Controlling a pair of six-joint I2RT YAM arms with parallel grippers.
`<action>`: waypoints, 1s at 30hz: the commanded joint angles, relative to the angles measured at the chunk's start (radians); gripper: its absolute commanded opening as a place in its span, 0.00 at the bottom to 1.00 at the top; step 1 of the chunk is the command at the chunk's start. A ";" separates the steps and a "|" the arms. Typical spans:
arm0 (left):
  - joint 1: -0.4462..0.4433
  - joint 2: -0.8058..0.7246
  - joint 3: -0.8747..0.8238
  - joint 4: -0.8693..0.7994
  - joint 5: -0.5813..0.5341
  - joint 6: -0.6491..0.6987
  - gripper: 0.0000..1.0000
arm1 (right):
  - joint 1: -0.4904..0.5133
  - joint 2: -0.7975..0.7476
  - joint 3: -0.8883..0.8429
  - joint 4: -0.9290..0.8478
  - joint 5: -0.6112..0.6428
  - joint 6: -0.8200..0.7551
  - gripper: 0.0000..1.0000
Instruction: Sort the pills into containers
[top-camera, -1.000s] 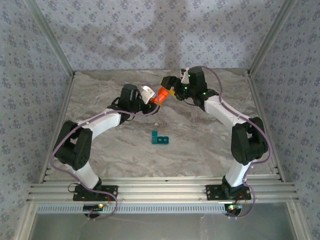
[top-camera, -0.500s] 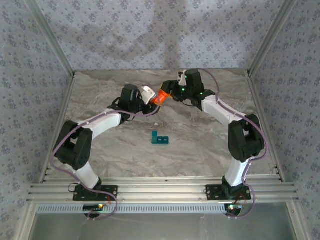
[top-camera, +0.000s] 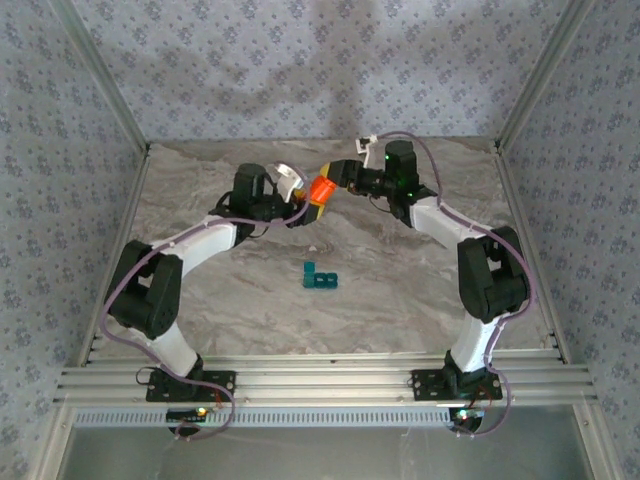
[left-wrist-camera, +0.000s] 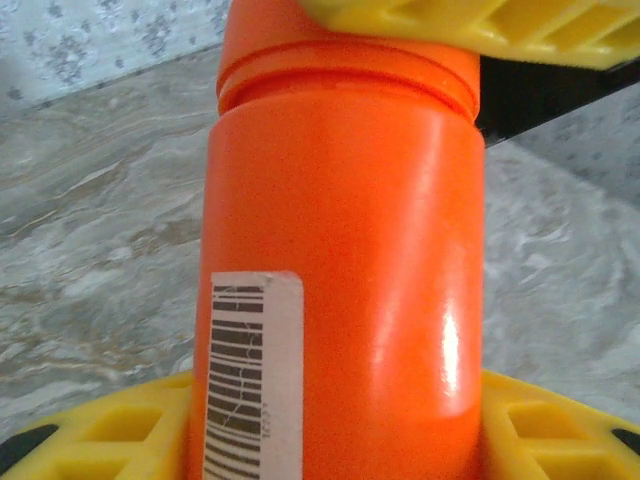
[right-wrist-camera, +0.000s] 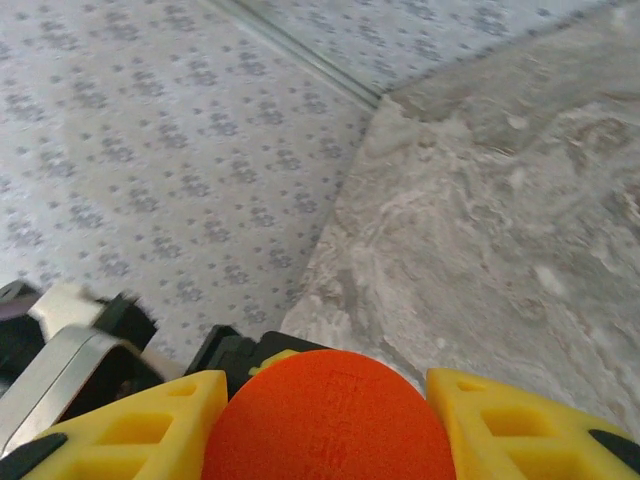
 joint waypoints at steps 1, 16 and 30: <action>0.028 -0.027 0.011 0.103 0.120 -0.090 0.00 | -0.040 -0.018 -0.008 0.113 -0.028 -0.044 0.64; -0.045 -0.065 0.018 -0.084 -0.213 0.161 0.00 | -0.036 -0.062 0.087 -0.363 0.218 0.177 0.84; -0.072 -0.054 0.034 -0.111 -0.240 0.196 0.00 | 0.051 -0.021 0.137 -0.418 0.245 0.160 0.84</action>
